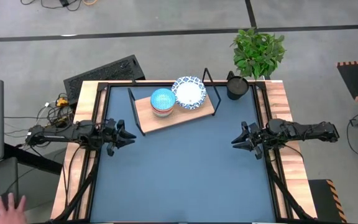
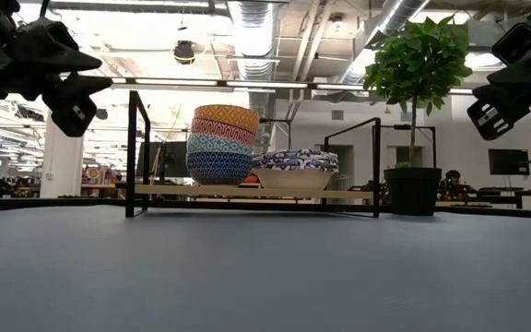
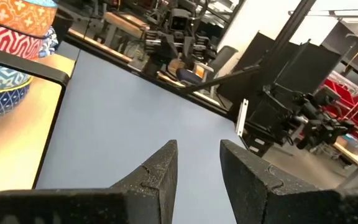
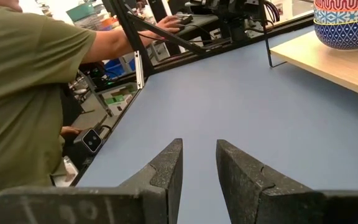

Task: Place and stack bowls onto a shelf
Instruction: Return to Home Position

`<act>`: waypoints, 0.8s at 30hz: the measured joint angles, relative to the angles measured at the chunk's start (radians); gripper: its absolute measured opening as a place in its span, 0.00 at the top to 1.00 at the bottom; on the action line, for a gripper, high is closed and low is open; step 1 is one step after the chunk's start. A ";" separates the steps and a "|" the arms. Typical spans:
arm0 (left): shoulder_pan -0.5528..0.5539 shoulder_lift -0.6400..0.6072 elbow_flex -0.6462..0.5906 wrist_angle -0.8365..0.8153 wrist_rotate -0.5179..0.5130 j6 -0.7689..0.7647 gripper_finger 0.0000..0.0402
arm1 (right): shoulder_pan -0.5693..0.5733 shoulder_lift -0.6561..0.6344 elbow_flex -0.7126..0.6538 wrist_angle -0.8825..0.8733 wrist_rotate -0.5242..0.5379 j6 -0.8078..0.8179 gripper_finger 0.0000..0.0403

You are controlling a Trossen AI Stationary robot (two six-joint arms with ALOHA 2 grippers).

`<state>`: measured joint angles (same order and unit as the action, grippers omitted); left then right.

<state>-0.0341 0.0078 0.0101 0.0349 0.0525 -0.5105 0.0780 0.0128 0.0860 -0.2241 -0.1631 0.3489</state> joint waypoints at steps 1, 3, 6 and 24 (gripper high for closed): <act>0.000 0.000 0.000 0.000 0.000 0.000 0.73 | 0.000 0.000 0.000 0.000 0.000 0.000 0.70; 0.000 0.000 0.000 0.000 0.000 0.002 0.73 | 0.000 0.000 0.000 0.000 0.000 0.000 0.70; 0.000 0.000 0.000 0.000 0.000 0.016 0.73 | 0.000 0.000 0.000 0.000 0.000 0.000 0.70; 0.000 0.000 0.000 -0.001 0.000 0.020 0.73 | 0.000 0.000 0.000 0.000 0.000 0.000 0.70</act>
<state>-0.0341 0.0078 0.0101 0.0342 0.0525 -0.4908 0.0780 0.0128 0.0860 -0.2239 -0.1631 0.3489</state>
